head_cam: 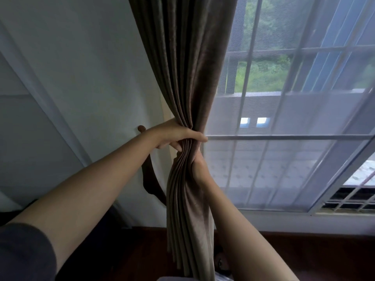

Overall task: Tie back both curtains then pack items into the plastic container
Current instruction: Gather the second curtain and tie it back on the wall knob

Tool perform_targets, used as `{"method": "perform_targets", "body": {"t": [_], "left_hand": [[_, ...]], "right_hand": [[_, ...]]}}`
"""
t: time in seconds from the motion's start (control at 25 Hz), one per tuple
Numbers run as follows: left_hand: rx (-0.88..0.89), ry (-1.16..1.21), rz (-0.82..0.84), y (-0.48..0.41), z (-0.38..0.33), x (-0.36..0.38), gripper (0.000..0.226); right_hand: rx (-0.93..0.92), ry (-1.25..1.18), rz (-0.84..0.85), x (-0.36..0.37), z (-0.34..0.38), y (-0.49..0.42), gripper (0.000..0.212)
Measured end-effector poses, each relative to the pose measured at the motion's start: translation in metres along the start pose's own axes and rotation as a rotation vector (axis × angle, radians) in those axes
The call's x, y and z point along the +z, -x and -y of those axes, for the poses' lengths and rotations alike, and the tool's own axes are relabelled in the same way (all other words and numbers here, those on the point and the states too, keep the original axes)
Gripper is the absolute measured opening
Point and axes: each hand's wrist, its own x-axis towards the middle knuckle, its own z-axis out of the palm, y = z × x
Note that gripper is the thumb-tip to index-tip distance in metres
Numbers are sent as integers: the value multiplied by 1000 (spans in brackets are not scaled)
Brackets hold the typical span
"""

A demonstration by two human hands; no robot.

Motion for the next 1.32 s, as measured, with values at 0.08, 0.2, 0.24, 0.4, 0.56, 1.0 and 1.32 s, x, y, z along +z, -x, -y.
{"method": "perform_targets", "body": {"t": [0.08,0.2,0.24,0.4,0.56,1.0,1.32], "left_hand": [[3,-138,-77,-3,-2,3,36],[1,-160,-213,-6,-2,9,38],[-2,-148,-251,-4,0,10,33],[-34,-58,-367,11,21,-5,32],[-82,5,-489,33,49,-44,37],[-97,-38,-625,71,91,-124,35],[-70,-109,-612,67,100,-137,28]], "right_hand": [[27,72,16,4,0,4,29],[-84,273,106,8,-3,-2,35],[-107,299,129,8,-5,-5,36],[-101,138,204,9,7,-1,39],[-28,-9,143,6,8,-21,46],[-72,682,399,84,-30,-127,29],[-88,462,403,127,-59,-140,13]]}}
